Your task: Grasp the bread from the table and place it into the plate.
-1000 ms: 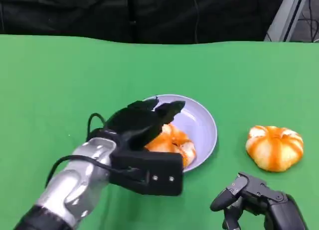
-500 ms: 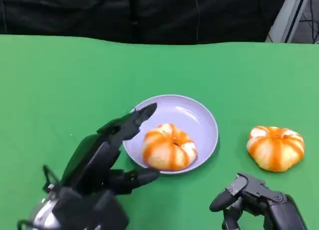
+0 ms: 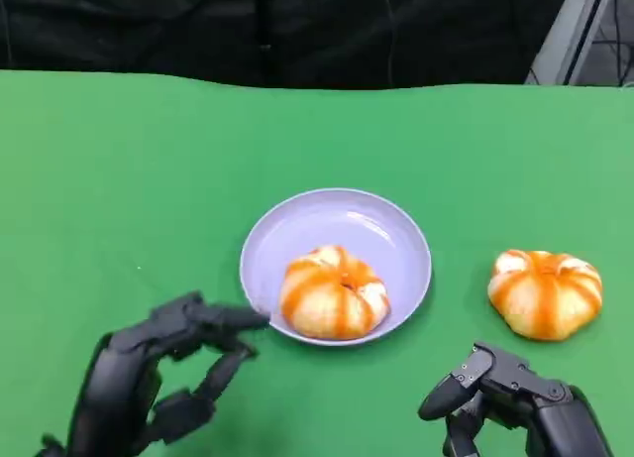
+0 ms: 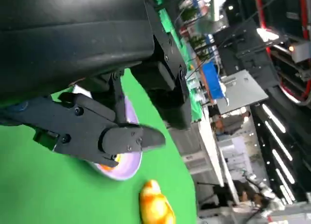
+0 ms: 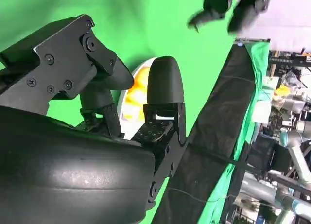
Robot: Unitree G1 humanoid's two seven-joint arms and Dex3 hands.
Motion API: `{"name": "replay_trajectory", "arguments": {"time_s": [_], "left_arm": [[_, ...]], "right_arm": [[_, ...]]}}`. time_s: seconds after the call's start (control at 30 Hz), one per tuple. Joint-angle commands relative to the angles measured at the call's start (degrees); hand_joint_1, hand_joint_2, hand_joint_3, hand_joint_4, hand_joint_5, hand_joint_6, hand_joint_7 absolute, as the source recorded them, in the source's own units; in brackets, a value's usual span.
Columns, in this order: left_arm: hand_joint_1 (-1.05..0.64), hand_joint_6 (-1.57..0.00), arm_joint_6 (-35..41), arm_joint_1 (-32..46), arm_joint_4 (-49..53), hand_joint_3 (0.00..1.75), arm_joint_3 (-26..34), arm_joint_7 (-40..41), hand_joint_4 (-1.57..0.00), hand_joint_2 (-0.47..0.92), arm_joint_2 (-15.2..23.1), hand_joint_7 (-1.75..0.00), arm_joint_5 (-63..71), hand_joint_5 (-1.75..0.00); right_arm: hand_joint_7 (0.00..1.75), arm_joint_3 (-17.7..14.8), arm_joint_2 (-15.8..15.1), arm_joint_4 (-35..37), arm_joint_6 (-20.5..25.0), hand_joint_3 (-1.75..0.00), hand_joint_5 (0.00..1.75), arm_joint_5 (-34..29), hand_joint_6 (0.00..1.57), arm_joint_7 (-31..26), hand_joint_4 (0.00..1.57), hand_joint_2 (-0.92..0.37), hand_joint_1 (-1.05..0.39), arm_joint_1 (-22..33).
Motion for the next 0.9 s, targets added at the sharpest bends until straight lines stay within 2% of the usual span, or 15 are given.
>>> {"name": "replay_trajectory", "arguments": {"time_s": [0.03, 0.1, 0.17, 0.33, 0.6, 0.9], "left_arm": [[-0.04, -0.83, 1.9, 1.9, -2.2, 1.33, 1.4, -0.7, -0.86, 0.47, -1.3, -1.42, -0.7, -1.66], [-0.04, -0.83, 2.2, 1.4, -2.0, 1.35, 1.9, -0.9, -0.86, 0.46, -2.0, -1.43, -0.5, -1.67], [-0.08, -0.8, 2.4, 0.8, -1.6, 1.27, 2.5, -0.9, -0.84, 0.48, -2.8, -1.53, -0.4, -1.73], [-0.1, -0.78, 2.5, 0.2, -0.6, 1.13, 3.6, -2.0, -0.83, 0.55, -3.7, -1.56, -0.8, -1.75], [-0.06, -0.8, 2.7, -0.6, 0.2, 1.16, 4.7, -2.2, -0.84, 0.54, -5.4, -1.55, 0.3, -1.75], [-0.1, -0.8, 0.3, -1.1, 1.8, 1.17, 5.0, -3.0, -0.85, 0.53, -5.3, -1.54, 1.6, -1.74]], "right_arm": [[1.31, -0.8, -0.6, -0.5, -0.3, -1.23, 1.62, 0.9, 0.73, 0.1, 0.68, -0.47, 0.02, 0.3], [1.31, -0.8, -0.7, -0.5, -0.3, -1.23, 1.62, 0.9, 0.73, 0.2, 0.68, -0.47, 0.02, 0.3], [1.32, -0.9, -0.8, -0.6, -0.2, -1.23, 1.62, 1.0, 0.73, 0.3, 0.67, -0.47, 0.04, 0.4], [1.32, -1.2, -0.8, -0.8, -0.1, -1.24, 1.6, 1.5, 0.73, 0.6, 0.68, -0.46, 0.04, 0.6], [1.31, -2.1, -0.8, -0.8, -0.1, -1.23, 1.61, 2.1, 0.74, 0.8, 0.68, -0.46, 0.02, 1.0], [1.3, -2.4, -1.0, -0.7, -0.2, -1.24, 1.6, 1.6, 0.75, 1.0, 0.68, -0.44, 0.04, 0.6]]}}
